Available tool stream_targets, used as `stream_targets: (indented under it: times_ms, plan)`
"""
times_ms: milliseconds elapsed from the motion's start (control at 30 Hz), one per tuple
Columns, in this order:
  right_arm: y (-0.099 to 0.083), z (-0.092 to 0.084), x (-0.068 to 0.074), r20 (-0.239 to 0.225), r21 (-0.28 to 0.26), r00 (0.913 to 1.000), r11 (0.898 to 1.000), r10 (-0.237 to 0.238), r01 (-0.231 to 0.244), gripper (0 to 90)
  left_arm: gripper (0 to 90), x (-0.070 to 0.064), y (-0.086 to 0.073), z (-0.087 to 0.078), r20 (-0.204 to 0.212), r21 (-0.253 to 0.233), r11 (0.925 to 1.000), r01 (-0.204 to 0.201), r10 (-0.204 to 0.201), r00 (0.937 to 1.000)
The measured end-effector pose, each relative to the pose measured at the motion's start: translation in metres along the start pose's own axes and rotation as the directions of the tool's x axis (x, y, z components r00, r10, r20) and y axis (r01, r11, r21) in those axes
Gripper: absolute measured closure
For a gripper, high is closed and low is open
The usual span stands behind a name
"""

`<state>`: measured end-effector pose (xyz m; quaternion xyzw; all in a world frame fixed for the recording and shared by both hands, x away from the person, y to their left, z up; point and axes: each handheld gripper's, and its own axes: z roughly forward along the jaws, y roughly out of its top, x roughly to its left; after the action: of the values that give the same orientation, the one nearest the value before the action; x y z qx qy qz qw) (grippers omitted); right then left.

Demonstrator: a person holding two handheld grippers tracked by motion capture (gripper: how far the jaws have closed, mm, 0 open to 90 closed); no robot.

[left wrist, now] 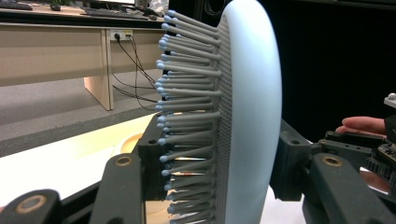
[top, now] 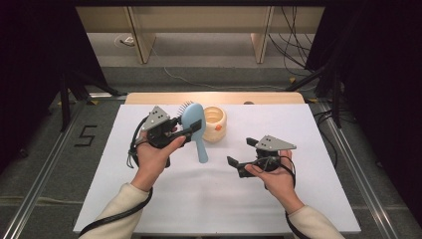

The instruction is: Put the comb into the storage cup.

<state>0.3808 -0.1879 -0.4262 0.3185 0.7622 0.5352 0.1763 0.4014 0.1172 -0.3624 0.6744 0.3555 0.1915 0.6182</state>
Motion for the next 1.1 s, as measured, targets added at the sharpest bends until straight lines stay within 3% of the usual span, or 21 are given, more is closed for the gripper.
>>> stream_targets:
  times_ms: [400,1100]
  plan:
    - [-0.01,-0.018,-0.009,0.036,0.008,0.9989,1.0,-0.028,0.028,4.1,49.3,0.002,0.0,-0.001,-0.005,-0.003,1.0,0.003,-0.003,1.0]
    - [-0.027,-0.04,-0.019,0.093,-0.009,0.9955,1.0,-0.018,0.019,3.6,49.3,0.004,0.002,-0.002,-0.007,-0.003,1.0,0.001,-0.001,1.0]
